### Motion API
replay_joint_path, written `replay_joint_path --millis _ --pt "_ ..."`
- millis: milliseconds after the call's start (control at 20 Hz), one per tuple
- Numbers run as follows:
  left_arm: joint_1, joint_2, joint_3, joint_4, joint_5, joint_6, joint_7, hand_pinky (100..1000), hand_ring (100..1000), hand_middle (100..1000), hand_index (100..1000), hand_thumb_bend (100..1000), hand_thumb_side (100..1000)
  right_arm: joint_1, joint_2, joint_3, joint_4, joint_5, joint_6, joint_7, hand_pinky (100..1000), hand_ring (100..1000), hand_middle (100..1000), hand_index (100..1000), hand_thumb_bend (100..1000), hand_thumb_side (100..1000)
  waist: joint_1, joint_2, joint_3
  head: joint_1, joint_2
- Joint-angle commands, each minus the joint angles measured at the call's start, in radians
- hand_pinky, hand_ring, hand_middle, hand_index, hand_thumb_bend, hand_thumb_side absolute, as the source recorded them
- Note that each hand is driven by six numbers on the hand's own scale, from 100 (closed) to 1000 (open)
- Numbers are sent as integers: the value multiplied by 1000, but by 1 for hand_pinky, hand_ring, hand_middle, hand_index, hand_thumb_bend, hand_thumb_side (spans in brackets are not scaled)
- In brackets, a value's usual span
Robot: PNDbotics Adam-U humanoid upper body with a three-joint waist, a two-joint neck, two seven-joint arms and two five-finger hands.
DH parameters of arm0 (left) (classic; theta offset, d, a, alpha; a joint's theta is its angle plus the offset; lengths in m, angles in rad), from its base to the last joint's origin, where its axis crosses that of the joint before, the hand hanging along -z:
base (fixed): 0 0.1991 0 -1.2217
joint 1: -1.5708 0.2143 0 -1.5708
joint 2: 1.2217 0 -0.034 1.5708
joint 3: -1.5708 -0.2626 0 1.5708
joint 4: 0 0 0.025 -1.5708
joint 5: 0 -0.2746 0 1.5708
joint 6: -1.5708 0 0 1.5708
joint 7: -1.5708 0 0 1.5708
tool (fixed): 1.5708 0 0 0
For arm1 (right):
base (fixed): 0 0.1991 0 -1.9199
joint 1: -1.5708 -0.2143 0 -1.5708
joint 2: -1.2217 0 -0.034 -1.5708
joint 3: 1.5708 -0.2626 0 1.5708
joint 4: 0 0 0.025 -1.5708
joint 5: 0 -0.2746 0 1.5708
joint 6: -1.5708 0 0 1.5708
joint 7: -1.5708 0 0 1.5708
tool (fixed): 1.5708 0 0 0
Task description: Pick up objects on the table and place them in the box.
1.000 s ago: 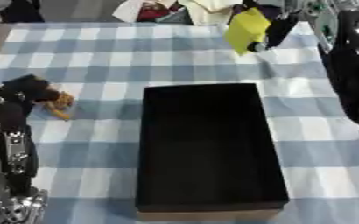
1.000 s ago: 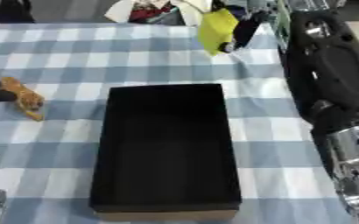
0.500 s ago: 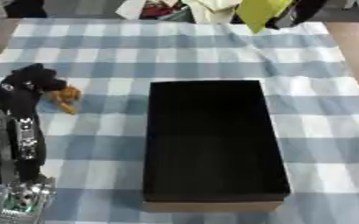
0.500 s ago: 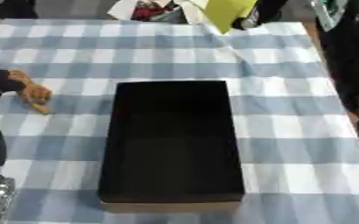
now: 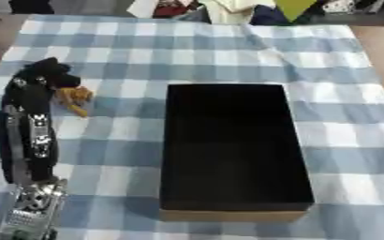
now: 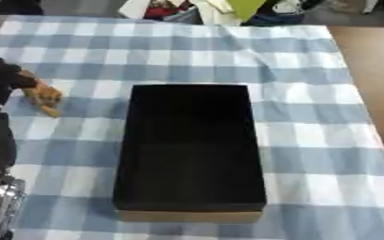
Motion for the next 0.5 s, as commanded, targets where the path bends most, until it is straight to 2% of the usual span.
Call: replay_joint_path --millis 50,300,500 --pt "-5 23 8 -16 9 5 1 601 581 603 760 187 818 -2 -53 25 -107 -94 -172 225 640 657 513 455 100 271 0 -27 -1 -1 6" --pt "-5 23 7 -16 13 6 0 600 581 603 760 185 816 25 -56 62 -177 -153 -154 227 591 556 506 454 100 266 2 -31 1 -8 10" --pt "-4 22 7 -16 15 2 1 600 581 603 760 183 812 41 -39 80 -215 -171 -138 227 585 544 500 451 100 264 9 -35 6 -13 18"
